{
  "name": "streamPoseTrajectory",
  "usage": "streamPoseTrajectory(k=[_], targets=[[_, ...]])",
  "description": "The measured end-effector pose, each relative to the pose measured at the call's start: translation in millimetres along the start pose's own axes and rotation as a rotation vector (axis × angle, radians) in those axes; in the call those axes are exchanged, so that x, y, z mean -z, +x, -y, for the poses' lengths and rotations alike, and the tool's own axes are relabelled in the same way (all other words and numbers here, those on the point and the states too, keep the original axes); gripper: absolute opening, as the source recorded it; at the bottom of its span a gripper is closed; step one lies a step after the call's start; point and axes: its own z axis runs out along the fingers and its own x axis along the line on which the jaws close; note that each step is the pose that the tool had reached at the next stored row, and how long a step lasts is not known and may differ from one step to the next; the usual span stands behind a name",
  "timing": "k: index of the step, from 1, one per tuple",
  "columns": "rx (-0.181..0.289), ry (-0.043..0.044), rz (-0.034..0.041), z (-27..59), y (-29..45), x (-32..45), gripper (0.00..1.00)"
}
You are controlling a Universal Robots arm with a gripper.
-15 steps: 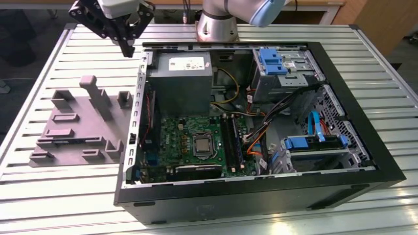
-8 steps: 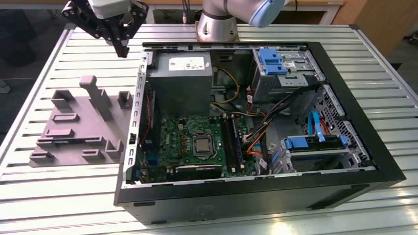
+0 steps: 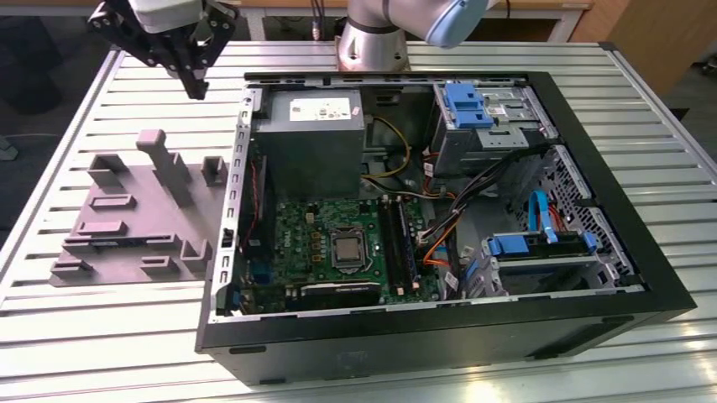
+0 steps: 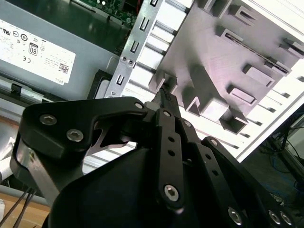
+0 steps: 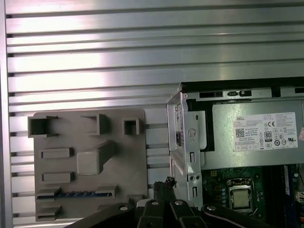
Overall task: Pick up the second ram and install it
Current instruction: 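Reach for the second ram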
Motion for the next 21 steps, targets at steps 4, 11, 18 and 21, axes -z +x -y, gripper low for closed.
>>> streamPoseTrajectory(k=[4, 11, 18, 21], targets=[[0.000, -0.0001, 0.0001, 0.5, 6.6, -0.2, 0.11], [0.000, 0.0000, 0.0000, 1.4, 18.0, -0.3, 0.11], [0.000, 0.0000, 0.0000, 2.5, 32.9, -0.6, 0.11], [0.000, 0.0000, -0.0001, 2.9, 38.1, -0.6, 0.11]])
